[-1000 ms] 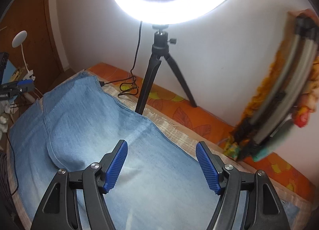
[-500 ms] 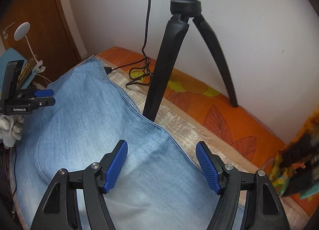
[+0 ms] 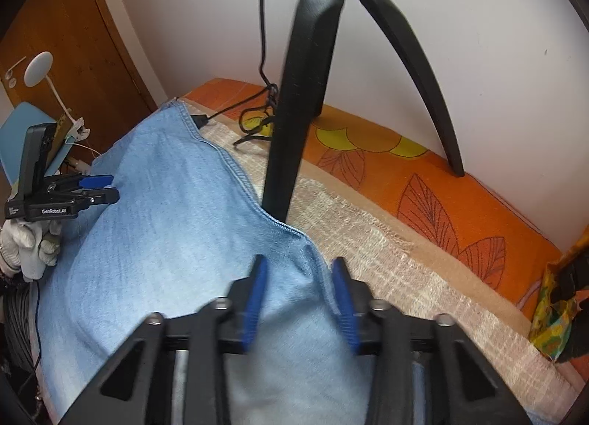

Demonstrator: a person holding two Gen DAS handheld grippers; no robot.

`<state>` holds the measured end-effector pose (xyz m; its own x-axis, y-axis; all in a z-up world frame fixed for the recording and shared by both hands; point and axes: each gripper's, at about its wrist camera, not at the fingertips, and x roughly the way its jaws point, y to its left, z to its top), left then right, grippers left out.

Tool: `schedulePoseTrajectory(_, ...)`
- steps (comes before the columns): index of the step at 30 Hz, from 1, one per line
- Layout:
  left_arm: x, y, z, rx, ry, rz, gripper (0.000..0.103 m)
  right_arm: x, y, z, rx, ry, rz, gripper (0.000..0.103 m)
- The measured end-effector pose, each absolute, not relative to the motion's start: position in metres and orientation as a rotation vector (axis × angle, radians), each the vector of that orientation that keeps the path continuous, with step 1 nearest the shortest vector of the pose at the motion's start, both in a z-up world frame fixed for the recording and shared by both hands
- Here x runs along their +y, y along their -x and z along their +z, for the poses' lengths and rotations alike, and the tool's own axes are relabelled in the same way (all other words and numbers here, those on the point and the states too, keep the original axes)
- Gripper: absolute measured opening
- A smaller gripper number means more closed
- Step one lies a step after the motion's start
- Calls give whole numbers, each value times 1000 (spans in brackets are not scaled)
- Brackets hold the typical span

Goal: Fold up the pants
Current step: 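Move both tools over the jeans and close the right gripper on a leg seam, then lift the held leg seam with the right gripper and fold it over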

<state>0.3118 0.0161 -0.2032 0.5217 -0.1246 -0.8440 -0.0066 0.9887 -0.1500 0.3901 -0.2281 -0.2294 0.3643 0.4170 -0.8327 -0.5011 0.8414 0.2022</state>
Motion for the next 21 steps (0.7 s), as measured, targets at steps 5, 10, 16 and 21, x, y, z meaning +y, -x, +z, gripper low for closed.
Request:
schedulePoseTrajectory(5,41,-310,-185,1007,237,-66,62,-227,-373,-207,1011,95,577,4)
schedulePoseTrajectory(10,54,-306,-163,981,273,-61,62,-220,-344,-173,960,105,566,2)
schedulePoseTrajectory(16,60,-302,-141,937,240,-30,72,-203,-283,-132,900,136,629,2)
schedulePoseTrajectory(21,56,-299,-129,939,224,-35,72,-183,-234,-119,888,158,698,2)
